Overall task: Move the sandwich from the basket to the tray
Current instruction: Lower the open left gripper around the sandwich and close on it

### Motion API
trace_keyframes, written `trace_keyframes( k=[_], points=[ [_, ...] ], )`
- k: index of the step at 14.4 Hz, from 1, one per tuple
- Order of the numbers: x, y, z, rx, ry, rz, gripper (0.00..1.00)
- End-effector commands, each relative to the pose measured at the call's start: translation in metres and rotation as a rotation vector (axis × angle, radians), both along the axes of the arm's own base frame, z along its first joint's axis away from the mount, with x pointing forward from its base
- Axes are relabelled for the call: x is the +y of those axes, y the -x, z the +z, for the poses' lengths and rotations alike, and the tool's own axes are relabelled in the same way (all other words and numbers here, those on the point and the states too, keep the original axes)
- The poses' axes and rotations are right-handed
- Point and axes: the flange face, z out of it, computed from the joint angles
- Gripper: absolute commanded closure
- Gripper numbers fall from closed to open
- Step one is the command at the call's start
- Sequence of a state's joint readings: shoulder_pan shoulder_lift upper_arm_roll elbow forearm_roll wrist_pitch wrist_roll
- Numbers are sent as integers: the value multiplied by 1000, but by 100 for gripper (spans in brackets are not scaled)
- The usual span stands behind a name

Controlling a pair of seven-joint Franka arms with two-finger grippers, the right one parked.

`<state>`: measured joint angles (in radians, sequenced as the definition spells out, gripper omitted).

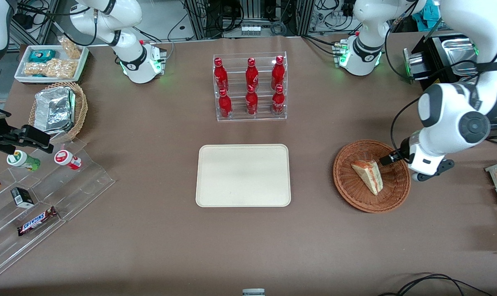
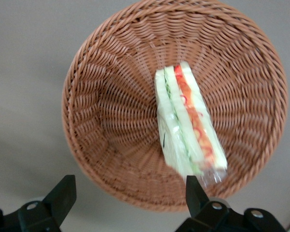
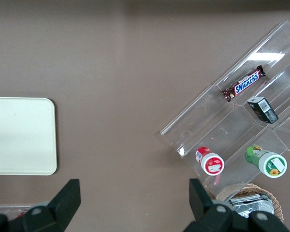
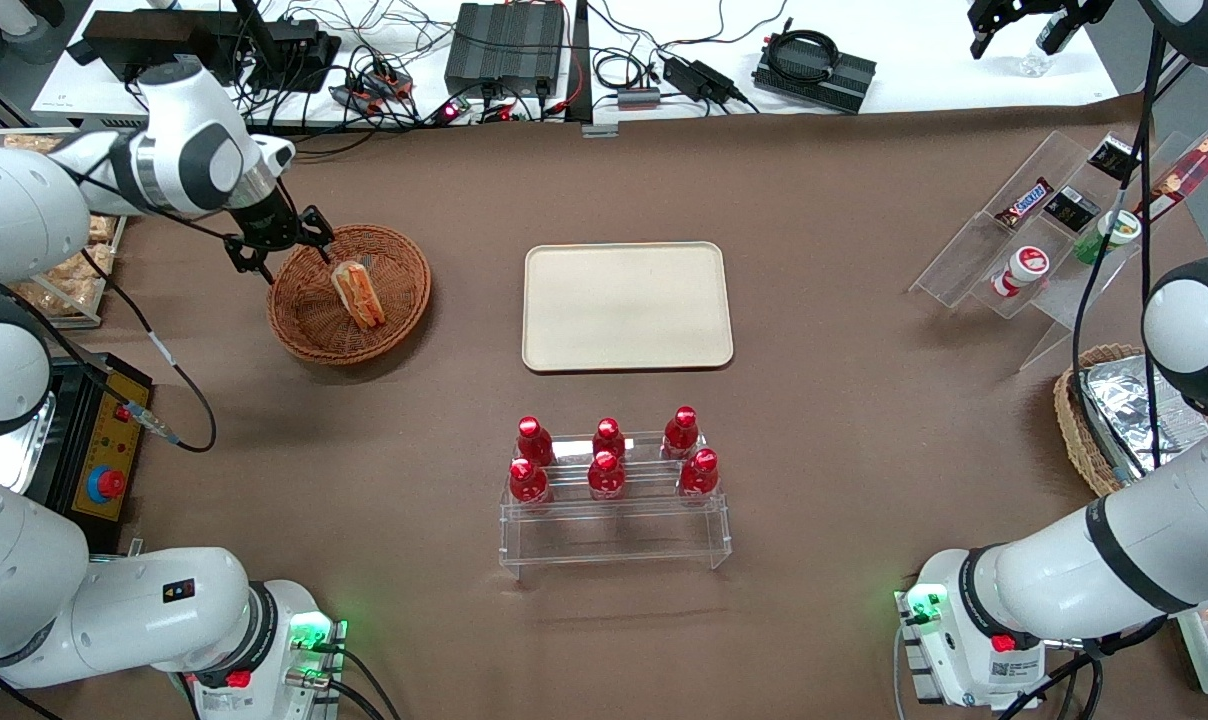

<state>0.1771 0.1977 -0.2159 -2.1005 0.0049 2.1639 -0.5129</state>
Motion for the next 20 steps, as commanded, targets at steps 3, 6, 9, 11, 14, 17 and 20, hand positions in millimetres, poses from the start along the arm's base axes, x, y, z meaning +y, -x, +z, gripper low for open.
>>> trace_keyframes(
  k=[3, 6, 9, 11, 14, 17, 20],
  points=[
    [-7, -4, -8, -49, -1, 94, 0],
    [-8, -14, -1, -75, 4, 94, 0],
    [-12, -31, -13, -70, 16, 111, 0],
    [-14, -33, -25, -73, 22, 110, 0],
    [-14, -35, -34, -82, 29, 115, 0],
    [-24, -36, -47, -90, 35, 127, 0],
    [-33, -34, -59, -72, 38, 116, 0]
  ],
)
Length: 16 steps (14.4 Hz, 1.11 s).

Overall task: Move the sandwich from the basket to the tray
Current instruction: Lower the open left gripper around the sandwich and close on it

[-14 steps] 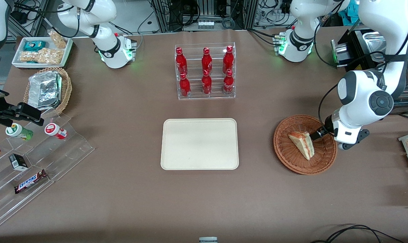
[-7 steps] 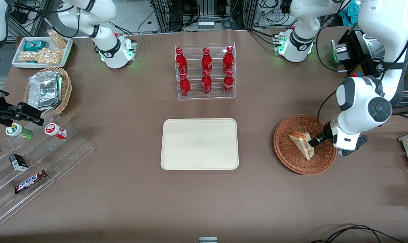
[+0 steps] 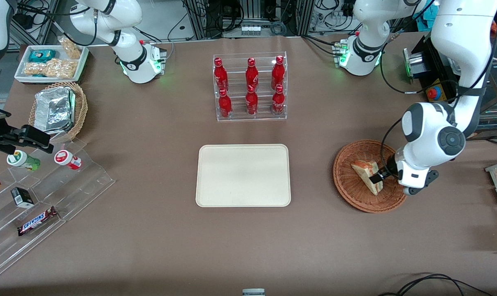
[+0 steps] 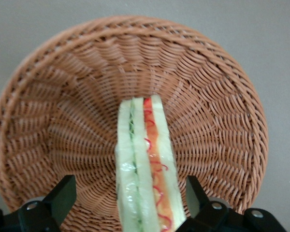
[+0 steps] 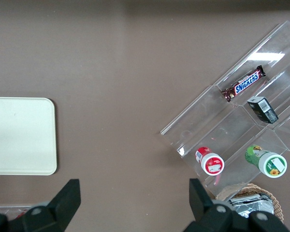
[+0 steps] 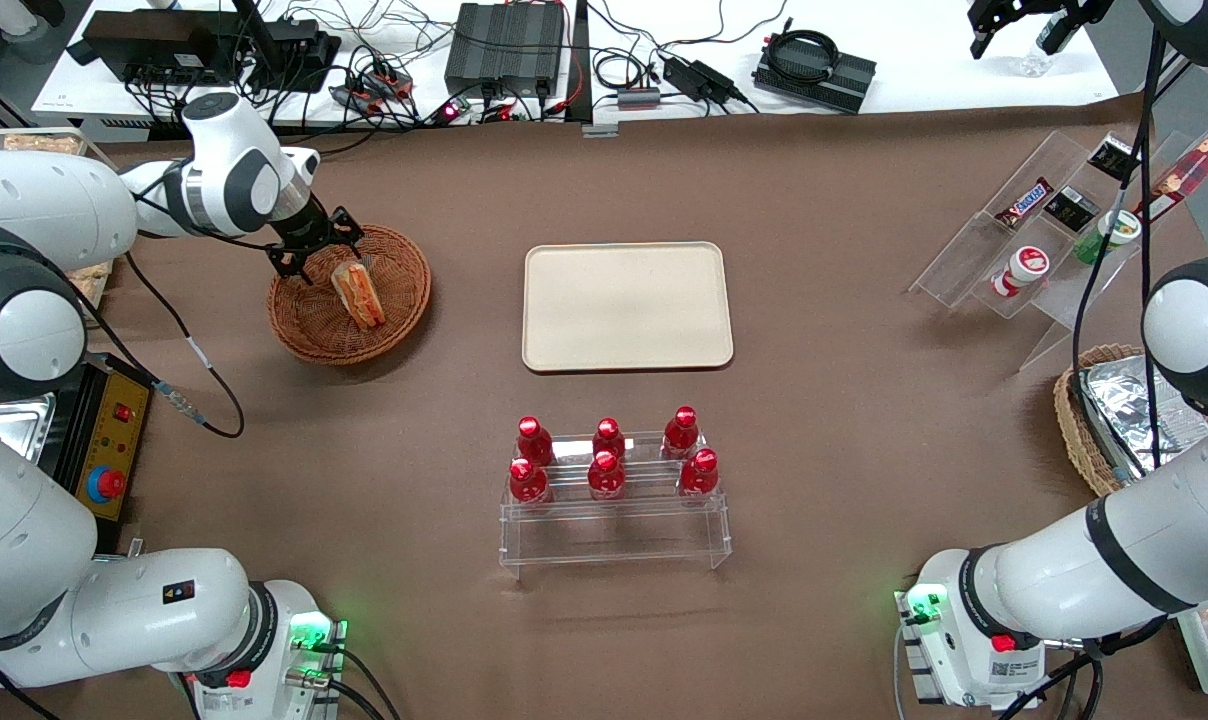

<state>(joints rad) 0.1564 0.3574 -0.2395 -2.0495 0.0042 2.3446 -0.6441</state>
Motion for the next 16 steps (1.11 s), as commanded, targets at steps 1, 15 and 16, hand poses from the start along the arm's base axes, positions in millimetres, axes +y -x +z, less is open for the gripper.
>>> trace_keyframes(
  k=[1, 15, 16],
  points=[
    [-7, -4, -7, -4, 4, 14, 0],
    [-27, -10, 10, 29, -19, 89, 93],
    [-27, -17, 28, 50, -25, 89, 93]
  ],
)
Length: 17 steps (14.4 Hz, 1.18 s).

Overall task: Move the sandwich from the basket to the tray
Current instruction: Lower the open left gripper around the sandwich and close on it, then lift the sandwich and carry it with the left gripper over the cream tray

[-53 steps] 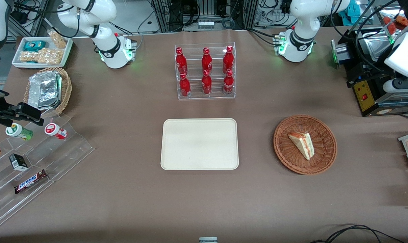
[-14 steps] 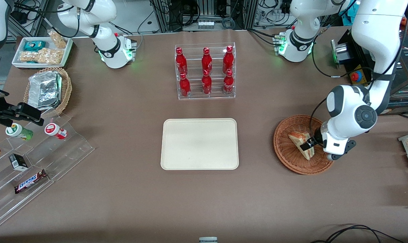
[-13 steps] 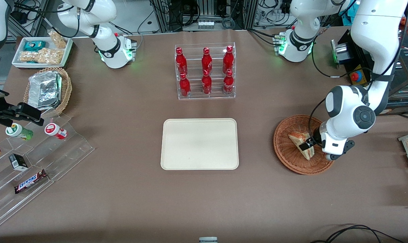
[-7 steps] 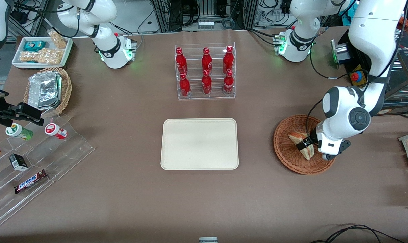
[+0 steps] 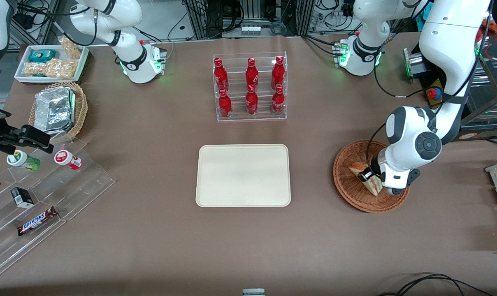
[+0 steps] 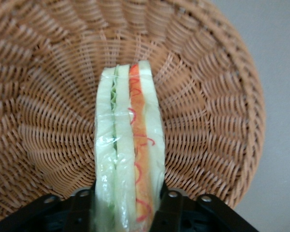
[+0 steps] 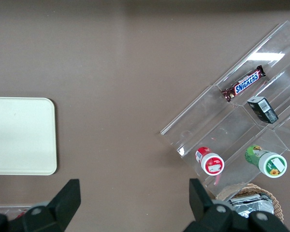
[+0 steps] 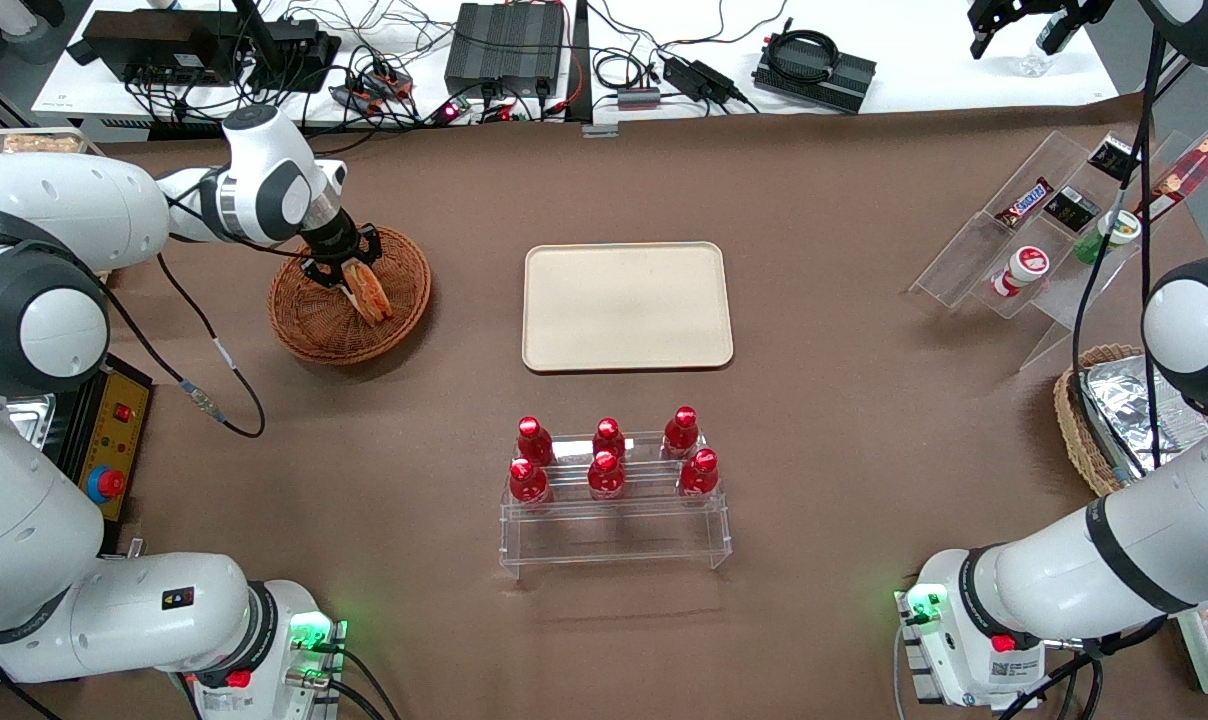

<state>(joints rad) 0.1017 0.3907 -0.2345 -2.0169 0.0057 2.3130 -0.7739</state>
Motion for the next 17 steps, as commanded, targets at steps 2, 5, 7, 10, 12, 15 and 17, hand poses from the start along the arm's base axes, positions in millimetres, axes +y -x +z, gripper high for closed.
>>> trace_keyframes(
  k=[2, 5, 7, 10, 12, 15, 17],
  points=[
    [4, -35, 86, 75, -26, 1, 93],
    [-28, -44, 134, 95, -24, -56, 94],
    [-90, -34, 132, 88, -30, -156, 93],
    [-192, -10, 99, 83, -91, -351, 93],
    [-270, 16, 72, 62, -98, -475, 92],
    [-362, 28, 54, -5, -57, -520, 88],
    [-406, 34, 43, -44, -64, -527, 87]
  ],
)
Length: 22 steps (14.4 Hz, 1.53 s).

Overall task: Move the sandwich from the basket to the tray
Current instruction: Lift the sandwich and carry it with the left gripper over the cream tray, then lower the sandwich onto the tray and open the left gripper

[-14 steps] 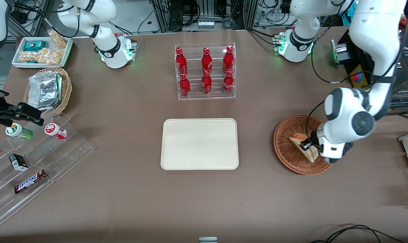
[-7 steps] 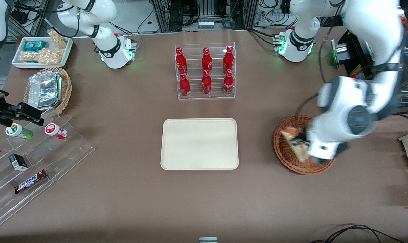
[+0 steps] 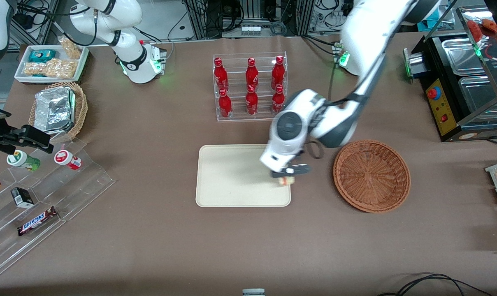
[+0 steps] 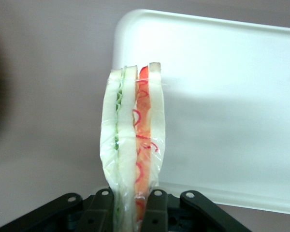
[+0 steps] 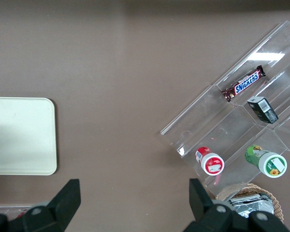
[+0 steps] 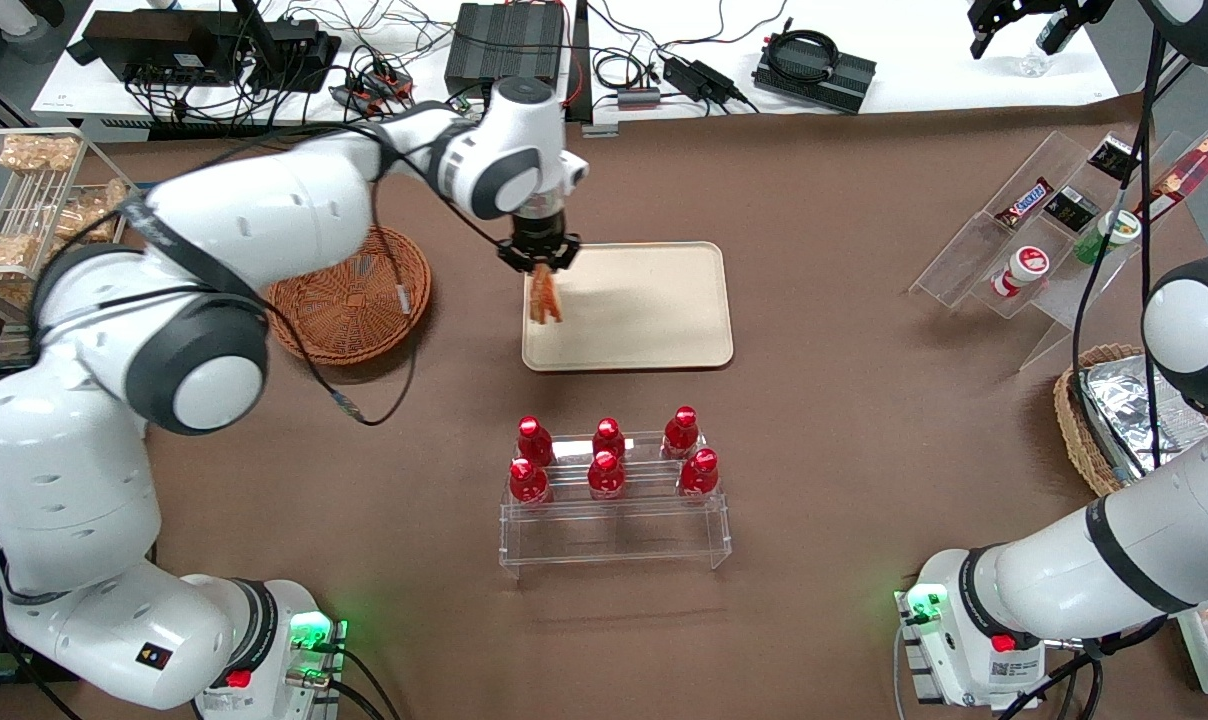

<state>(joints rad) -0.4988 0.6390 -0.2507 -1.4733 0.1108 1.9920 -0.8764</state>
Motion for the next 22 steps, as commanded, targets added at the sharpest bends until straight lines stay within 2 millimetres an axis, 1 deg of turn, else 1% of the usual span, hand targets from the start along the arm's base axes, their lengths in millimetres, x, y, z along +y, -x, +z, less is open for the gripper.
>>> trace_keyframes(
  k=[1, 3, 5, 6, 7, 9, 13, 14, 15, 16, 21, 22],
  points=[
    [-41, -22, -12, -71, -8, 0, 86],
    [-71, -13, -27, -84, 3, -31, 84],
    [-79, -19, -38, -93, 28, -32, 83],
    [-82, -17, -41, -91, 28, -37, 83],
    [-92, -7, -41, -91, 29, -57, 81],
    [-97, -4, -43, -91, 32, -67, 78],
    [-105, 6, -47, -86, 41, -74, 67],
    [-105, 5, -48, -83, 46, -68, 56],
    [-106, 5, -47, -86, 58, -60, 28],
    [-107, 5, -53, -91, 60, -63, 0],
    [-104, -1, -42, -108, 67, -57, 0],
    [-102, -4, -35, -114, 72, -51, 0]
  ],
)
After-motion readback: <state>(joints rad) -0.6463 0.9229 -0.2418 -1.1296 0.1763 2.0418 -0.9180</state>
